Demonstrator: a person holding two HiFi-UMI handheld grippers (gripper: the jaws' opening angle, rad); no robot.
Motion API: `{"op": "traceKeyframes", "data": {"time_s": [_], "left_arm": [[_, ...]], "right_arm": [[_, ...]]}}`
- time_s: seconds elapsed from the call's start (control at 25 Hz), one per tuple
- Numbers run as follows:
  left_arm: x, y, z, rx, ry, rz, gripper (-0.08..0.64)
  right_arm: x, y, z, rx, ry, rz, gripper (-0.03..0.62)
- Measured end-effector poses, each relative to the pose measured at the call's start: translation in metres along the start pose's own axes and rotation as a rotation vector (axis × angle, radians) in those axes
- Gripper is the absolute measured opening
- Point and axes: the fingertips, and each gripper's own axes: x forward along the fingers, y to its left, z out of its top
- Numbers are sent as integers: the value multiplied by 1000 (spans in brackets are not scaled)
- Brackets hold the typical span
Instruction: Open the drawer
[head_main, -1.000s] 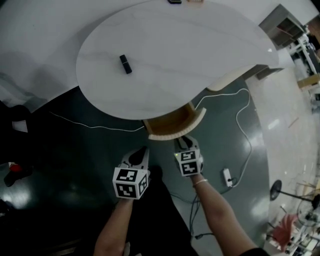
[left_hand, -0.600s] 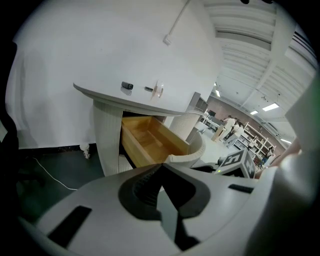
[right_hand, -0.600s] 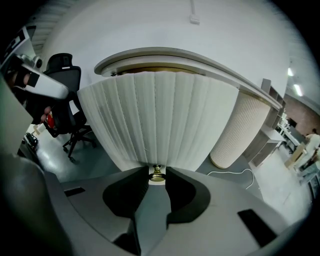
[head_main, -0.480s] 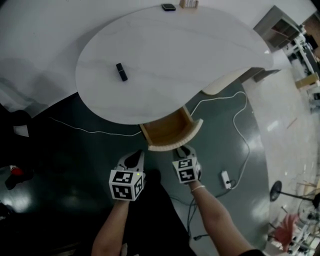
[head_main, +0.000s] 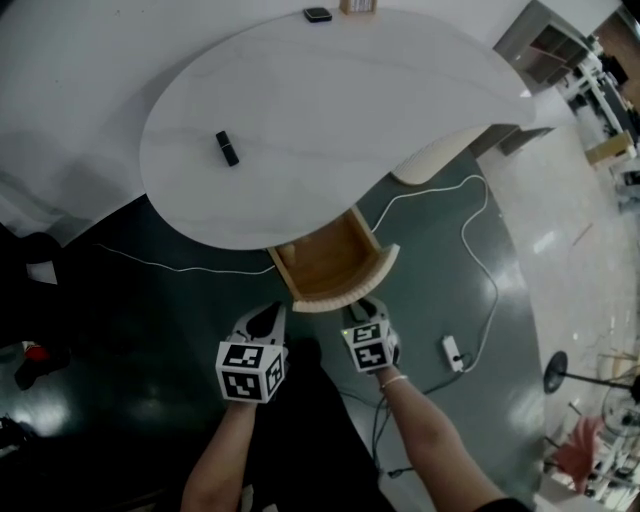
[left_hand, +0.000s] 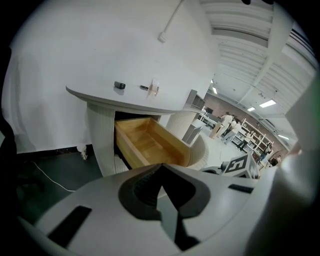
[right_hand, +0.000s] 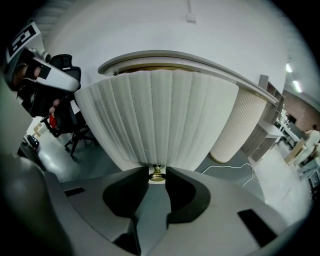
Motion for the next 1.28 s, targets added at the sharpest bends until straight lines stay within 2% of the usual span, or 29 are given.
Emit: {"op": "traceKeyframes", "data": {"time_s": [0.6, 0.84, 1.0, 1.28], "left_arm": [[-4, -7, 9, 23, 9, -23, 3], [-6, -8, 14, 34, 9, -36, 3], [-7, -10, 19, 38, 1, -45, 3], [-4, -16, 31, 44, -16, -61, 3]], "right_arm": [[-10, -2, -19, 37, 78, -33, 101], [-13, 0, -17, 114, 134, -56, 101], [-24, -2, -14, 159, 137, -86, 101], [-48, 14, -13, 236, 121, -38, 101]]}}
